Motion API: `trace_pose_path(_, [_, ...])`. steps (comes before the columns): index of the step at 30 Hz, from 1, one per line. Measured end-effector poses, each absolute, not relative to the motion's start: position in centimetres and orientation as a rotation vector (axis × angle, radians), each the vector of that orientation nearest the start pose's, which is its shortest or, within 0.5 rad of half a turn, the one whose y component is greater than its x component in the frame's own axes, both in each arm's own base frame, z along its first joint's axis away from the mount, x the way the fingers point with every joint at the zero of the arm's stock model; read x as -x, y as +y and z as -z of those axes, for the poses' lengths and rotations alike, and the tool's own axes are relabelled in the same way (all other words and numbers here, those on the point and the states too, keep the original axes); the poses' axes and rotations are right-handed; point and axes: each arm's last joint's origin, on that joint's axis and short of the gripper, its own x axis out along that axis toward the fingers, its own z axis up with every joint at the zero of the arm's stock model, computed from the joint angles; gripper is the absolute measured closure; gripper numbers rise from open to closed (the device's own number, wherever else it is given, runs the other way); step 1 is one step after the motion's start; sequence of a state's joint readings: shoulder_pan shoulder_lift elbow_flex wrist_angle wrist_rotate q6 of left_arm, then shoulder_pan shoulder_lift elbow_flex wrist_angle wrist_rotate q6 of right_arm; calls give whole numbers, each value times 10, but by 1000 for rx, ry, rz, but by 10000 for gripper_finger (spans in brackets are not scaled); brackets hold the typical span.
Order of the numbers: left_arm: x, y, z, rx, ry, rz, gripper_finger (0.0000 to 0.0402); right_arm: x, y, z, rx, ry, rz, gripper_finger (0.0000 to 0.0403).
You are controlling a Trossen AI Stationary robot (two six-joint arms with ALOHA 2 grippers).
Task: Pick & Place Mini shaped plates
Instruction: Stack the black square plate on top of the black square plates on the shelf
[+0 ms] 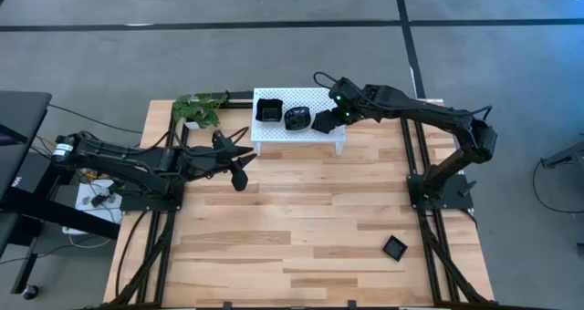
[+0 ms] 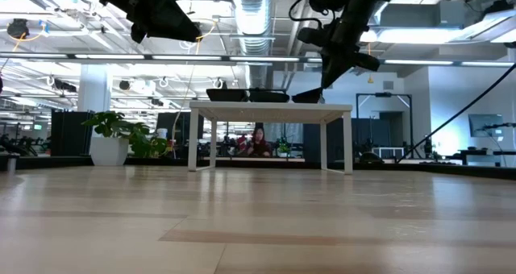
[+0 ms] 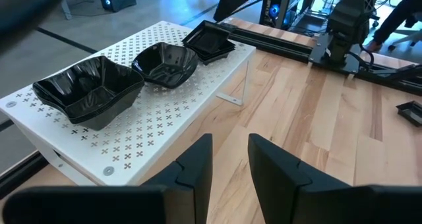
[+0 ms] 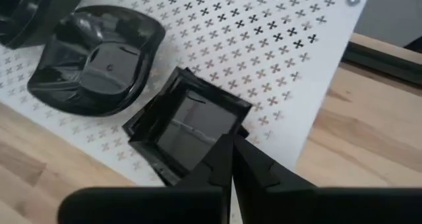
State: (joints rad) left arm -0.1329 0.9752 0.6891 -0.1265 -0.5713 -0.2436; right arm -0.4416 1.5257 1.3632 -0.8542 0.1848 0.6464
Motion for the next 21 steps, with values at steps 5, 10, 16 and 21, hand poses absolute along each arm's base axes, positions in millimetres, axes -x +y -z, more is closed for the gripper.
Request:
trace_pose_path(5, [-209,-12,-274,93,334,-476,302,-279,-134,-304,-698,817,875,401])
trace_pose_path(10, [-209,-12,-274,94,334,-476,302,-281,-129,-298,-689,838,864,402])
trace_pose_path(16, [-209,-12,-274,94,333,-476,302,-286,-127,-300,-683,793,844,402])
trace_pose_path(21, [-208,-12,-274,93,334,-475,302,-290,-121,-316,-613,789,783,402])
